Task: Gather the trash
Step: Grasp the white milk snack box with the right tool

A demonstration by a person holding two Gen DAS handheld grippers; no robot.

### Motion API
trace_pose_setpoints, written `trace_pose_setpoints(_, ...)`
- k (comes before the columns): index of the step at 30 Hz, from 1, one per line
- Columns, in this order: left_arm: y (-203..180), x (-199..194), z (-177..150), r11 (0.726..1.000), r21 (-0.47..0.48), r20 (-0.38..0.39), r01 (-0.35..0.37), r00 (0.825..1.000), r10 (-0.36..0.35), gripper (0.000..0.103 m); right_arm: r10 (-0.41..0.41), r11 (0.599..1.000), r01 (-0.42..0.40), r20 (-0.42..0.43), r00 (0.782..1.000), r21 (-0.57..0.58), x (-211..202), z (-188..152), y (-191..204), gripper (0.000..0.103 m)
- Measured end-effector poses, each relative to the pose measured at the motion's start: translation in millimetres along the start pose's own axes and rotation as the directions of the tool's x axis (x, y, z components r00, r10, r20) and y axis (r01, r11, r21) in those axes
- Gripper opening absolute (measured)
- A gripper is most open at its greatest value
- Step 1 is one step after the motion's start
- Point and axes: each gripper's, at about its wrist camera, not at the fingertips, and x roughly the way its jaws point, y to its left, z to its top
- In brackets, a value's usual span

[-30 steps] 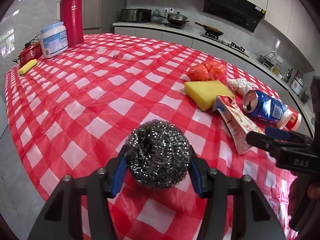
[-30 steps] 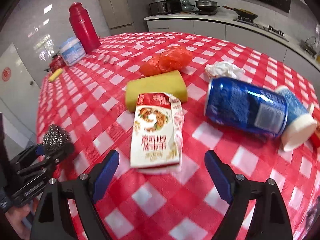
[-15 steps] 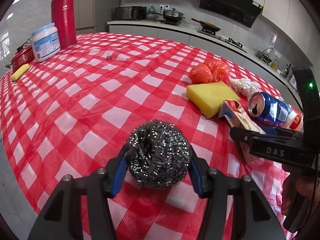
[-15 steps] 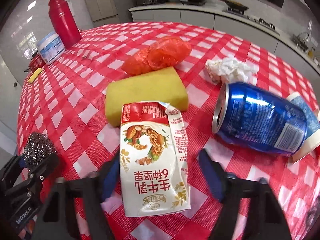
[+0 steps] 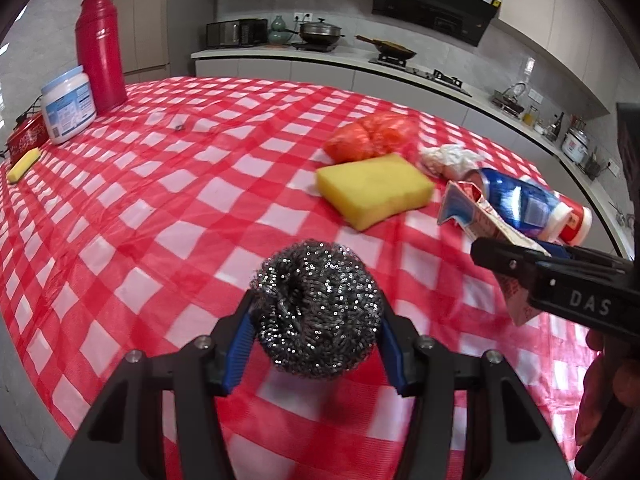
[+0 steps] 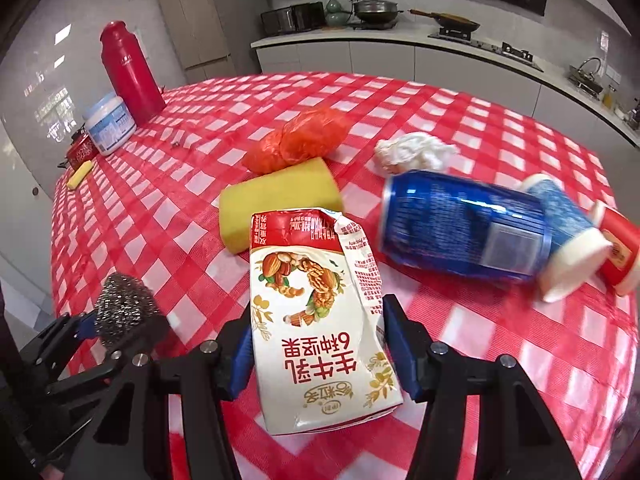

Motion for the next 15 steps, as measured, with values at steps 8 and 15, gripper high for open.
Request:
trace_pose_setpoints(8,-46.5,-11.3,-2.9,0.998,0.044,0.02,0.042,0.999,-0.043,0.056,-0.037,0.998,0.035,0.038,0.999,0.047,-41.5,-17.9,-42.7,0.06)
trace_pose_setpoints(15,-94.2,-20.7,-12.1,0.994,0.088,0.026,0.067,0.997,-0.07,0.056,-0.075,0.992,0.068,0.064,0.995,0.103,-74.6,-37.2,-88.5,0.06)
